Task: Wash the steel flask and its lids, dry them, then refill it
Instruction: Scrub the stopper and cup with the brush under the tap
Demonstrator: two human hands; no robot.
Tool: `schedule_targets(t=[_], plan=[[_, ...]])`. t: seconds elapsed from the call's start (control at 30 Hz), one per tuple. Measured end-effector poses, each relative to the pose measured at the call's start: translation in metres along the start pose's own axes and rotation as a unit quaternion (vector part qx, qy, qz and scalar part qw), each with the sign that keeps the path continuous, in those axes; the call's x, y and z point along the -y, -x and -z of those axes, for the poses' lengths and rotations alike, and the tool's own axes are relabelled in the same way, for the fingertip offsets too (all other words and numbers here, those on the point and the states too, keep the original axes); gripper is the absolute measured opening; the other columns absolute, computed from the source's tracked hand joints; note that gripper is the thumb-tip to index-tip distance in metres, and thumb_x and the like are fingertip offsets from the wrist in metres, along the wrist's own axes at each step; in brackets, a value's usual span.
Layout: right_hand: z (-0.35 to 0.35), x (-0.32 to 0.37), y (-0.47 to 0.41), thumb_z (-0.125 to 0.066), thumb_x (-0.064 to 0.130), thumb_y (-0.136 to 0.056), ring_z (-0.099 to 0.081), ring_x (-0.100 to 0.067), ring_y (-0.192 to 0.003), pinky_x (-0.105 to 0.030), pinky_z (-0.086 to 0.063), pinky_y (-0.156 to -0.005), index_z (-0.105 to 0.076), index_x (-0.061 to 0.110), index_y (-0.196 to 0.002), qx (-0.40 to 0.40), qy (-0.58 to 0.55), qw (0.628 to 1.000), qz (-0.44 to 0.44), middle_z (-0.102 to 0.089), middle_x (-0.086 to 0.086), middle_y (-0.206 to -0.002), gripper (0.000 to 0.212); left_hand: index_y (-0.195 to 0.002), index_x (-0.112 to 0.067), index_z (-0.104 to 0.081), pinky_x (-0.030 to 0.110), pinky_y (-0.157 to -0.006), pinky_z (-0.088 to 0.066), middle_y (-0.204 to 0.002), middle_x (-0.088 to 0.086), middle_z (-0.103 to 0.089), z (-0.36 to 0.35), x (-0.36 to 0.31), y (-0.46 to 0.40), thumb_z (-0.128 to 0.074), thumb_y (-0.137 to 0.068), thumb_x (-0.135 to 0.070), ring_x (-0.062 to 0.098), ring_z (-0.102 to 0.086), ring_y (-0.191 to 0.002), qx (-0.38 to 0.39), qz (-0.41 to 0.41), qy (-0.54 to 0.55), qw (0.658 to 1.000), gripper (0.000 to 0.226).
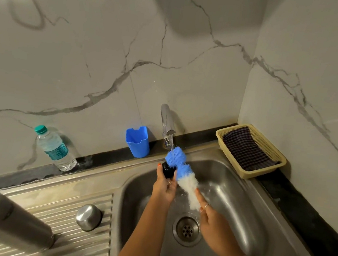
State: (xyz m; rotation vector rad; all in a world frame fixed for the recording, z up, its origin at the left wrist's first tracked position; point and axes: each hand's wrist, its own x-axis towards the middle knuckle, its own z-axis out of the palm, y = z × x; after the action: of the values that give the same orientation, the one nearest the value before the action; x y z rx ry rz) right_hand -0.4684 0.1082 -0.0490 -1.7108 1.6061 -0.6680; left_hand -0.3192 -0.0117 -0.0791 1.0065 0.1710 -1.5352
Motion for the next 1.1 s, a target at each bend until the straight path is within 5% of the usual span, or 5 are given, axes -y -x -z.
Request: schedule_targets(t=[0.37, 0.5, 0.67, 0.93, 1.1], plan=[[-0.013, 0.008, 0.021, -0.043, 0.012, -0.097, -0.052, -0.005, -0.053, -0.015, -0.034, -0.052, -0.017, 0.041, -0.145, -0.025, 0.006, 1.0, 0.013, -0.053, 0.016, -0.05, 0.062, -0.11, 0.0, -0.055, 0.035, -0.081, -0.061, -0.108, 0.024, -0.066, -0.002, -0.021, 0.007, -0.064, -0.094, -0.033, 0.028, -0.07, -0.091, 0.014, 0.014, -0.022, 1.0, 0.038], [-0.014, 0.006, 0.007, -0.042, 0.015, -0.098, -0.064, -0.01, -0.072, -0.027, -0.052, -0.069, -0.02, 0.056, -0.137, -0.063, -0.025, 0.998, -0.02, -0.071, -0.006, -0.098, 0.061, -0.107, -0.001, -0.056, 0.032, -0.07, -0.062, -0.112, 0.025, -0.065, 0.001, -0.019, 0.016, -0.065, -0.093, -0.031, 0.027, -0.069, -0.095, 0.042, 0.038, -0.041, 0.998, 0.034], [-0.01, 0.022, 0.007, -0.042, 0.014, -0.098, -0.051, -0.006, -0.046, -0.016, -0.036, -0.043, -0.011, 0.043, -0.143, -0.06, 0.02, 0.998, 0.007, -0.045, 0.005, -0.051, 0.062, -0.11, 0.001, -0.059, 0.045, -0.104, -0.049, -0.11, 0.023, -0.069, -0.003, -0.017, 0.016, -0.063, -0.095, -0.032, 0.03, -0.069, -0.1, 0.071, 0.029, -0.066, 0.995, 0.036], [-0.004, 0.0, 0.012, -0.042, 0.017, -0.099, -0.053, -0.002, -0.054, -0.016, -0.043, -0.054, -0.022, 0.05, -0.141, -0.059, 0.006, 0.998, -0.015, -0.066, 0.003, -0.08, 0.057, -0.12, 0.002, -0.058, 0.038, -0.072, -0.062, -0.109, 0.022, -0.069, 0.004, -0.016, 0.02, -0.067, -0.091, -0.036, 0.028, -0.073, -0.087, 0.083, 0.037, -0.08, 0.993, 0.048], [0.0, 0.004, 0.005, -0.041, 0.014, -0.098, -0.033, -0.008, -0.041, -0.024, -0.033, -0.045, -0.022, 0.055, -0.138, -0.051, 0.058, 0.996, 0.047, -0.039, 0.001, -0.053, 0.06, -0.123, 0.0, -0.058, 0.046, -0.087, -0.058, -0.117, 0.022, -0.069, -0.003, -0.02, 0.02, -0.064, -0.092, -0.036, 0.032, -0.07, -0.105, 0.1, 0.032, -0.093, 0.99, 0.048]])
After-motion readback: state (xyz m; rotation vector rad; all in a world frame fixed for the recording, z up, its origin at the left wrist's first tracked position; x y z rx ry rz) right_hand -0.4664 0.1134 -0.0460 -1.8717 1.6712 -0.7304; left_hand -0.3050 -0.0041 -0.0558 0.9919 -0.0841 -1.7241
